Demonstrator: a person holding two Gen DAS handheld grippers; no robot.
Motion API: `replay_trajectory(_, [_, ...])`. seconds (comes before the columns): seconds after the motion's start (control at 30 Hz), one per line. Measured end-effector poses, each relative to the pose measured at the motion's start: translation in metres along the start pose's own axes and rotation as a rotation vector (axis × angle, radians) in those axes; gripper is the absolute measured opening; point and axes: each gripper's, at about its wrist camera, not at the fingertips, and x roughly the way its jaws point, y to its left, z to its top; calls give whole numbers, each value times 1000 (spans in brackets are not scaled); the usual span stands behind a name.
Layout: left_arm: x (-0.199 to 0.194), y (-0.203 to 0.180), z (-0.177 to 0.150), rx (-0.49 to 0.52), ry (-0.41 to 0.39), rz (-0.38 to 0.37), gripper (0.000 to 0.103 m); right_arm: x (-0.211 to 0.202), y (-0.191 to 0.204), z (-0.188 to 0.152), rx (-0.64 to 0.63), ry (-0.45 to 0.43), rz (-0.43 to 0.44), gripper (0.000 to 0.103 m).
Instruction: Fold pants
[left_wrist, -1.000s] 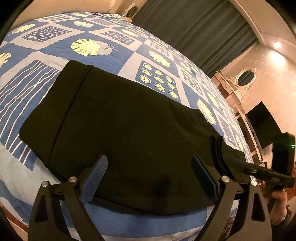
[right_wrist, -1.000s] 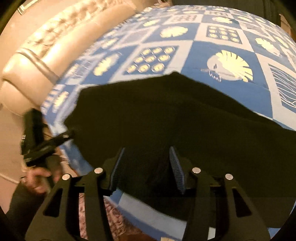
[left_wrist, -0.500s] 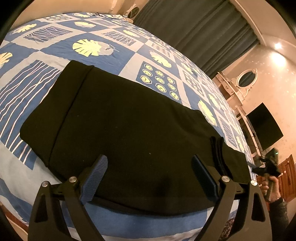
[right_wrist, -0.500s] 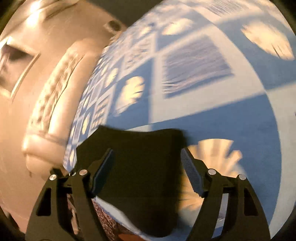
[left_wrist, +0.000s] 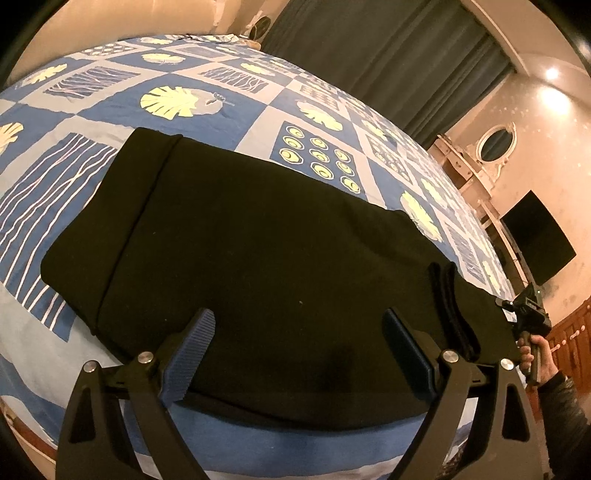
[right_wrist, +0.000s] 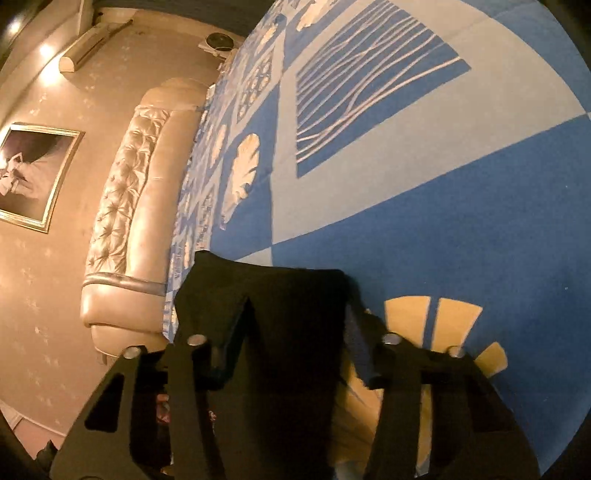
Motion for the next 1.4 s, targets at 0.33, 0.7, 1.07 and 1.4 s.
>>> replay_trajectory(0.33, [-1,1,-1,-14,-6,-15,91,-11,-9,-11,45,-31,46,47])
replay_trajectory(0.7, [-2,6,-1,-43,-20,-42,91,-33,-5,-82,3,115,151,66])
replay_trajectory(1.07, [-1,4,-3,-16,-22,-35,91,-37,-7,-90,-37,109,126,49])
replay_trajectory(1.4, [-1,4,-9,6,-50,-47,91,-40,-17,-92,-46,112,148,34])
